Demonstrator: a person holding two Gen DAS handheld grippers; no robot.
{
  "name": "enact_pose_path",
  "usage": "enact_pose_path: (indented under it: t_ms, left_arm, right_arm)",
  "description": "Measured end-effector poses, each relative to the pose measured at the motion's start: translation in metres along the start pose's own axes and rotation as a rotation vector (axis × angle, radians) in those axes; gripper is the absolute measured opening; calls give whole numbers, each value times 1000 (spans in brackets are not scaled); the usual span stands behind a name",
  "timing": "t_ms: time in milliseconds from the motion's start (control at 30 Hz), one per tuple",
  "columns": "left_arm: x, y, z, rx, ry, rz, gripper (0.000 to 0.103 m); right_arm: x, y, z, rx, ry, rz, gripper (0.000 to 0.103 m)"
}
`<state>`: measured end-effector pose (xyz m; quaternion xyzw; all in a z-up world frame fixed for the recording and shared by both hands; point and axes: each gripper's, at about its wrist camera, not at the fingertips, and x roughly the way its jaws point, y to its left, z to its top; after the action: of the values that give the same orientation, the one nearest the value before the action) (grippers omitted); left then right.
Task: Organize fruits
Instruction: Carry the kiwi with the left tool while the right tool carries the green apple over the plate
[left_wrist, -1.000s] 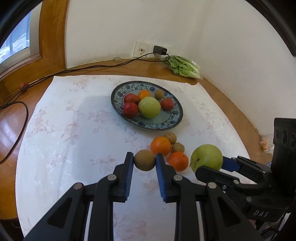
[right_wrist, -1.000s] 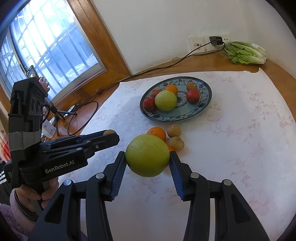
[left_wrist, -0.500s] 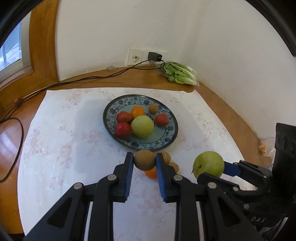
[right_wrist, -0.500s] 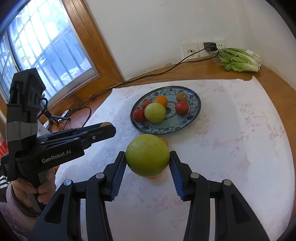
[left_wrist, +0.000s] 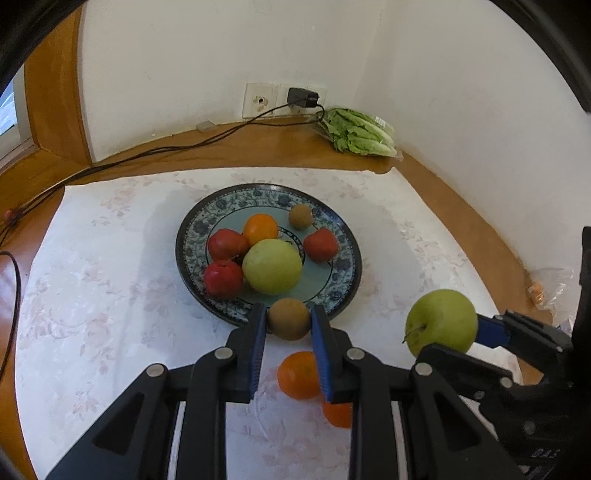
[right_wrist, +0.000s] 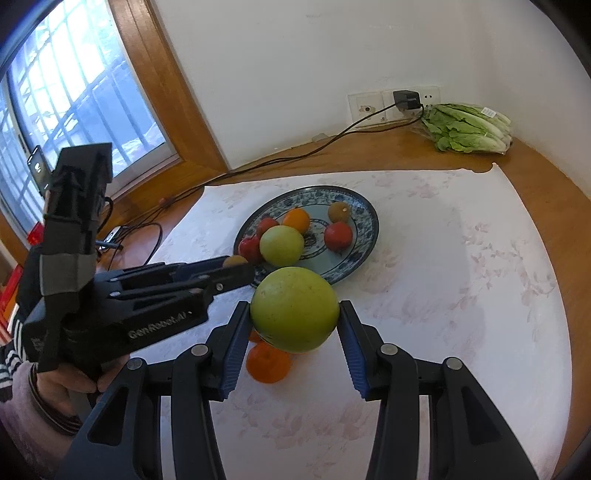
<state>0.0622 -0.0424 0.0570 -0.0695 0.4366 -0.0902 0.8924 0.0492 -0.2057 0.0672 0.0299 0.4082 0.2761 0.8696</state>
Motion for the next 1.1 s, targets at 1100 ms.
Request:
enact_pose_path:
  t_ms: [1100]
  left_arm:
    - [54, 27, 15, -13, 17, 73, 25]
  right_arm:
    - [60, -16, 26, -10, 47, -30, 48]
